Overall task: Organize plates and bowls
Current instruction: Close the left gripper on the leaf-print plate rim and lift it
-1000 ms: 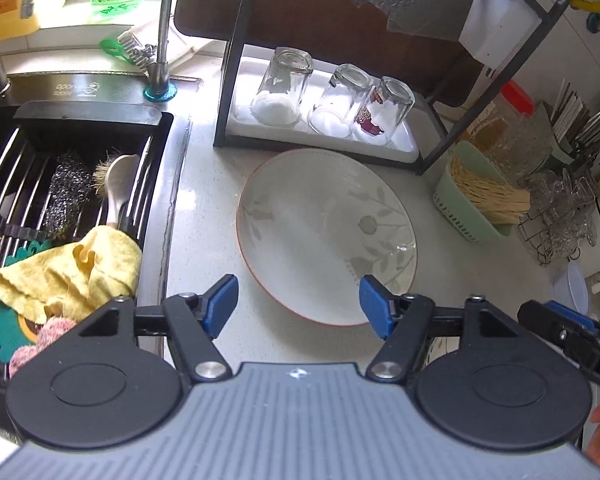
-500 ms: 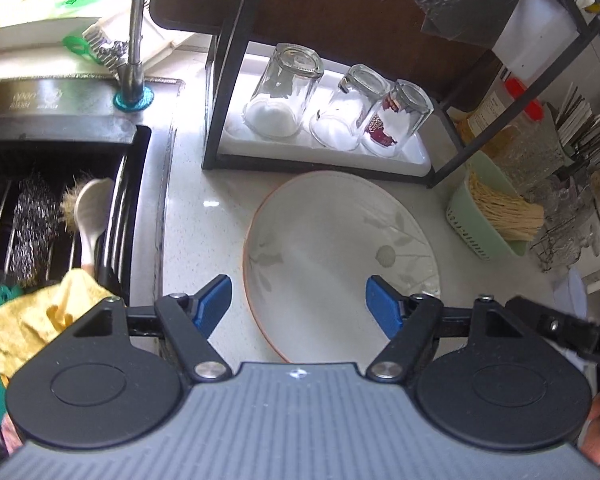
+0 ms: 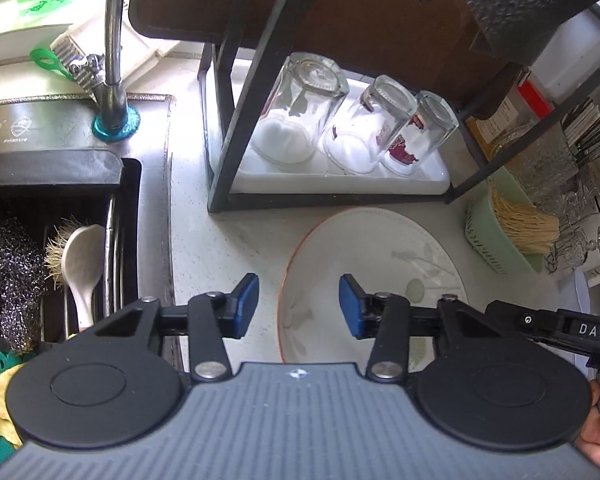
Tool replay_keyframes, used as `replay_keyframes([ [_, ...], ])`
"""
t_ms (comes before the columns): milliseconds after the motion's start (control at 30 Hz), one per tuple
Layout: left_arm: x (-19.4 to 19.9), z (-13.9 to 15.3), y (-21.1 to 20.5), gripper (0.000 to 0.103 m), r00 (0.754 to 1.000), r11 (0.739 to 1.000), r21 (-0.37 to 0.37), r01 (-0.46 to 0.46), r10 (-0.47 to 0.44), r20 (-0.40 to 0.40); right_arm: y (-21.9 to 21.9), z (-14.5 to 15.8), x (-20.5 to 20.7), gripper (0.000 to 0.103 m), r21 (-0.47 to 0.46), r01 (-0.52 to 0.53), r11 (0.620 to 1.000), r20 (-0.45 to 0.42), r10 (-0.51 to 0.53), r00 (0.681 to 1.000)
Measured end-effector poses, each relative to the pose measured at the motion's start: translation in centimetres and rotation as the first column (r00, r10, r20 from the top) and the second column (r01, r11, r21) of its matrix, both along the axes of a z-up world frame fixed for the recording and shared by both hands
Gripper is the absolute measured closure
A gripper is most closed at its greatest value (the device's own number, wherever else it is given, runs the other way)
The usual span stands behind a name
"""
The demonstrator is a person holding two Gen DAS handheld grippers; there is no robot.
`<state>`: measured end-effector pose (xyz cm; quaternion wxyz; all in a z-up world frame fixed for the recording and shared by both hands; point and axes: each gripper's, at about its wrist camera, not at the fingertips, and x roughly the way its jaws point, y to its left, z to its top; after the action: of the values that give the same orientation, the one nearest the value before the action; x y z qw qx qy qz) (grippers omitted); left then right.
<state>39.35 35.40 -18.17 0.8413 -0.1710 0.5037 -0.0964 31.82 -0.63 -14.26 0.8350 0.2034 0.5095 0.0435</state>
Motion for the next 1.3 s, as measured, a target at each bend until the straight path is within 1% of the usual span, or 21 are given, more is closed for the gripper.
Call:
replay_keyframes([
  [67, 0.2, -0.6, 0.0, 0.06, 1.0, 1.0, -0.013, 0.014, -0.014, -0.016, 0.3, -0.5, 0.3, 0.084, -0.019, 0.01, 1.0, -0.024, -0.01, 1.0],
  [100, 0.2, -0.8, -0.1, 0.062, 0.999, 1.0, -0.021, 0.022, -0.023, -0.023, 0.5, -0.7, 0.4, 0.084, -0.028, 0.015, 0.999, -0.034, -0.016, 0.999],
  [200, 0.3, -1.2, -0.5, 0.066, 0.998, 0.999, -0.029, 0.043, -0.044, -0.039, 0.5, -1.4, 0.7, 0.085, -0.015, 0.033, 0.999, -0.059, -0.034, 0.998],
  [367, 0.7, -1.3, -0.6, 0.067, 0.998, 0.998, -0.041, 0.042, -0.044, -0.052, 0.5, -2.1, 1.0, 0.086, -0.002, 0.055, 0.998, -0.088, -0.055, 0.995],
  [467, 1.1, -1.7, -1.0, 0.068, 0.996, 0.998, -0.039, 0.058, -0.061, -0.066, 0.7, -2.5, 1.1, 0.091, 0.002, 0.051, 0.999, -0.103, -0.051, 0.993],
  [500, 1.2, -1.9, -1.0, 0.07, 0.995, 0.997, -0.038, 0.063, -0.066, -0.069, 0.7, -2.6, 1.1, 0.094, 0.006, 0.045, 0.999, -0.105, -0.045, 0.993],
  [600, 1.4, -2.3, -1.0, 0.076, 0.995, 0.997, -0.026, 0.071, -0.073, -0.073, 1.1, -2.6, 1.4, 0.094, -0.013, 0.015, 1.0, -0.102, -0.016, 0.995],
  [633, 1.4, -2.4, -0.9, 0.077, 0.995, 0.997, -0.027, 0.072, -0.074, -0.075, 1.1, -2.7, 1.4, 0.094, -0.014, 0.006, 1.0, -0.097, -0.007, 0.995],
  [800, 1.4, -2.9, -0.8, 0.082, 0.994, 0.995, -0.016, 0.094, -0.095, -0.061, 0.6, -3.1, 2.2, 0.094, 0.034, 0.012, 0.999, -0.094, -0.009, 0.996],
  [1000, 1.8, -3.0, -0.4, 0.082, 0.994, 0.996, -0.048, 0.081, -0.084, -0.065, 0.1, -3.4, 3.1, 0.094, 0.08, 0.004, 0.997, -0.097, 0.003, 0.995],
  [1100, 1.8, -2.9, 0.0, 0.082, 0.992, 0.993, -0.062, 0.099, -0.104, -0.07, -0.1, -3.3, 3.0, 0.093, 0.096, 0.0, 0.995, -0.105, 0.01, 0.994],
  [1200, 1.7, -2.4, -0.2, 0.082, 0.99, 0.991, -0.046, 0.128, -0.13, -0.059, -0.5, -3.0, 2.6, 0.093, 0.123, 0.02, 0.992, -0.111, -0.006, 0.994],
  [1300, 1.7, -2.0, -0.3, 0.082, 0.989, 0.989, -0.066, 0.13, -0.134, -0.063, -1.0, -2.5, 2.0, 0.093, 0.144, 0.044, 0.989, -0.114, -0.028, 0.993],
])
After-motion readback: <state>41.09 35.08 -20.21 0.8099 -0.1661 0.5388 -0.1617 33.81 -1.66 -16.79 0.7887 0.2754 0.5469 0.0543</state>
